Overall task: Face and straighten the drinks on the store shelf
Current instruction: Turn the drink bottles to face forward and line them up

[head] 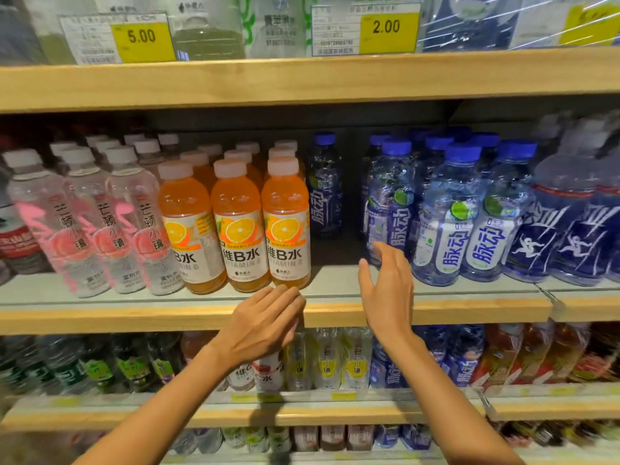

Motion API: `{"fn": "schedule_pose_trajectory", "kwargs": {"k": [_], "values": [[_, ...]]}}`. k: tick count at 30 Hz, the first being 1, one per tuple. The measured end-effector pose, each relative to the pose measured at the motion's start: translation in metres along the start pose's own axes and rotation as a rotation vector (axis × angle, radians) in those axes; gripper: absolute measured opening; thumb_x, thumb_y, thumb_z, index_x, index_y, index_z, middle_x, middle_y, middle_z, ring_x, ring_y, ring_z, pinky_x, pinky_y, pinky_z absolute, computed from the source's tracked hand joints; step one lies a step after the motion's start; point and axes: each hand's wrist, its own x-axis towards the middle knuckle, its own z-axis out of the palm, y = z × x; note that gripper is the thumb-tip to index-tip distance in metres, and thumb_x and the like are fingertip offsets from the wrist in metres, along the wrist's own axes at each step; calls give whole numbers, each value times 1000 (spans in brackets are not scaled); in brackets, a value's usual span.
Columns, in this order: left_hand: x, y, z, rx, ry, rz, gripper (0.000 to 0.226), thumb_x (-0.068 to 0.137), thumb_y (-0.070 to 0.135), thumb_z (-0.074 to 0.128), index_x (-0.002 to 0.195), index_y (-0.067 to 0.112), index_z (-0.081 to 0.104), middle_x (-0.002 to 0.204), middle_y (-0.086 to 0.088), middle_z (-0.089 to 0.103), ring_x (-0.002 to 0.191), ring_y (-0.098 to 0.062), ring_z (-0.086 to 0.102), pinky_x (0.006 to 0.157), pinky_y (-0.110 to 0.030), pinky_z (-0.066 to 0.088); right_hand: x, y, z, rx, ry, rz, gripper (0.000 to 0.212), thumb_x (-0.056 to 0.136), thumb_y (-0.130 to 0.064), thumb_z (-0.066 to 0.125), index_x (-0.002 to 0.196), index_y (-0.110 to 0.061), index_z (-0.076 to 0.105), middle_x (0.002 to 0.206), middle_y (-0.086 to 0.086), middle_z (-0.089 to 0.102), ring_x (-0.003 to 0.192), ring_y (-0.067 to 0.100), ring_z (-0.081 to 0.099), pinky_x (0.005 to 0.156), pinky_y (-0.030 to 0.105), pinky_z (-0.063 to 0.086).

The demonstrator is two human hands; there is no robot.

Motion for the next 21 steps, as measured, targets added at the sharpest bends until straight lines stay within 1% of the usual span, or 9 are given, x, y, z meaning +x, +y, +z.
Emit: {"fn": "schedule_pose_trajectory", "kwargs": {"k": [4, 6, 8, 10, 11, 13, 16, 18, 21], "values": [[-10, -8, 8, 66, -40, 73, 44, 101, 27, 33, 111, 4, 69, 109, -16, 71, 92, -28, 70, 77, -36, 56, 12, -8, 11, 158, -166, -29, 33, 94, -19, 57, 124, -5, 54, 118, 9, 58, 106, 19, 57, 90, 35, 48], [-15, -8, 11, 94, -24, 88, 40, 102, 28, 32, 120, 5, 59, 110, -14, 70, 94, -27, 70, 80, -36, 54, 22, -8, 20, 166, -177, -28, 31, 94, -21, 58, 120, -5, 56, 113, 11, 61, 101, 22, 58, 87, 35, 48], [-17, -8, 14, 114, -1, 97, 38, 102, 29, 30, 123, 5, 51, 111, -13, 70, 95, -26, 69, 84, -36, 50, 35, -7, 28, 171, -182, -20, 28, 92, -20, 60, 114, -3, 60, 106, 13, 65, 98, 25, 60, 82, 28, 46], [-17, -9, 13, 125, 6, 110, 39, 102, 29, 29, 124, 5, 50, 111, -13, 71, 95, -26, 70, 83, -36, 53, 48, -7, 37, 200, -174, -22, 22, 89, -15, 62, 108, -3, 64, 101, 14, 68, 94, 28, 63, 75, 21, 41], [-17, -9, 13, 130, 6, 117, 39, 102, 29, 29, 124, 5, 50, 111, -13, 71, 95, -25, 70, 82, -35, 54, 55, -7, 43, 212, -178, -24, 21, 89, -14, 62, 107, -4, 63, 102, 14, 69, 95, 29, 64, 77, 23, 43], [-17, -9, 13, 137, 9, 123, 38, 102, 29, 30, 124, 5, 50, 110, -12, 71, 95, -25, 70, 83, -35, 54, 68, -6, 57, 188, -203, -16, 30, 90, -19, 60, 117, -4, 56, 112, 16, 65, 103, 32, 61, 88, 35, 47], [-17, -10, 14, 158, 3, 127, 39, 101, 30, 30, 124, 6, 50, 110, -11, 71, 96, -24, 70, 86, -35, 51, 88, -9, 77, 156, -217, 54, 52, 91, -28, 61, 133, -4, 43, 128, 18, 56, 115, 32, 56, 92, 25, 36], [-19, -11, 15, 173, -7, 131, 40, 101, 31, 30, 125, 6, 50, 111, -11, 71, 97, -24, 70, 90, -35, 46, 99, -11, 88, 165, -241, 97, 63, 90, -30, 63, 138, -1, 36, 133, 20, 53, 118, 34, 55, 92, 30, 38], [-19, -11, 16, 181, -16, 127, 40, 101, 32, 29, 125, 6, 50, 111, -11, 71, 97, -24, 70, 92, -35, 42, 107, -9, 99, 257, -274, 125, 71, 89, -24, 65, 143, 2, 27, 143, 21, 43, 130, 34, 44, 104, 35, 33]]}}
